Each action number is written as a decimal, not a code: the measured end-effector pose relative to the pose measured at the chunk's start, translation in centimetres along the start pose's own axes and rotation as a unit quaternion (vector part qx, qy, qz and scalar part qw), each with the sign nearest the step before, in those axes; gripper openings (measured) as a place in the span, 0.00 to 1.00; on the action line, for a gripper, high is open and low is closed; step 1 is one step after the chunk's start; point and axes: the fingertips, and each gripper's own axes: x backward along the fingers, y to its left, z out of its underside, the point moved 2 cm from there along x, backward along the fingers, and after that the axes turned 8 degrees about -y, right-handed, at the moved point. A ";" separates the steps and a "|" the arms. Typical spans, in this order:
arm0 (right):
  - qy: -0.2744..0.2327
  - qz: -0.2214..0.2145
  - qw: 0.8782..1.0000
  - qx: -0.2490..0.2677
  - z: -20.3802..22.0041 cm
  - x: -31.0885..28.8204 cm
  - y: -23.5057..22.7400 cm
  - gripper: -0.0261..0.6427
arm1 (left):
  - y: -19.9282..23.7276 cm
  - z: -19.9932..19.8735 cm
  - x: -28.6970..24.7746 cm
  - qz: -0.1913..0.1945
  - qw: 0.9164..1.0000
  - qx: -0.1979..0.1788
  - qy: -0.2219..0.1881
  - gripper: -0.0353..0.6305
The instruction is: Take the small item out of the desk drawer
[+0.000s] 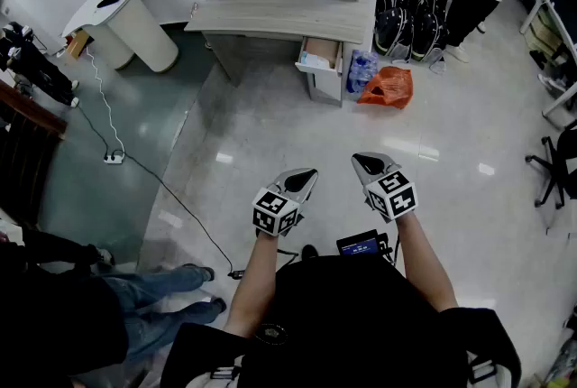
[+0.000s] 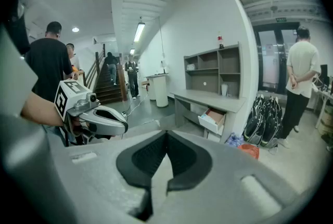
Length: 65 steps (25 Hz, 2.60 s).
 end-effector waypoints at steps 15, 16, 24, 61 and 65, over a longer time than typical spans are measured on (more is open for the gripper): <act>-0.013 -0.001 1.000 -0.019 0.1 -0.1 0.3 0.04 | 0.4 0.1 0.3 -0.005 1.000 -0.008 0.001 0.06; -0.012 -0.002 1.000 -0.020 0.2 0.0 0.3 0.04 | 0.4 0.2 0.3 -0.005 1.000 -0.009 0.002 0.06; -0.006 -0.008 1.000 -0.020 0.6 0.2 0.5 0.04 | 0.2 0.6 0.3 -0.001 1.000 -0.014 0.010 0.06; -0.019 -0.026 0.998 -0.049 2.7 4.4 -5.0 0.04 | -3.1 0.7 -3.5 -0.061 0.998 -0.007 0.004 0.06; -0.017 -0.030 0.998 -0.057 3.2 4.1 -5.2 0.04 | -3.0 1.1 -3.8 -0.061 0.998 -0.007 0.012 0.06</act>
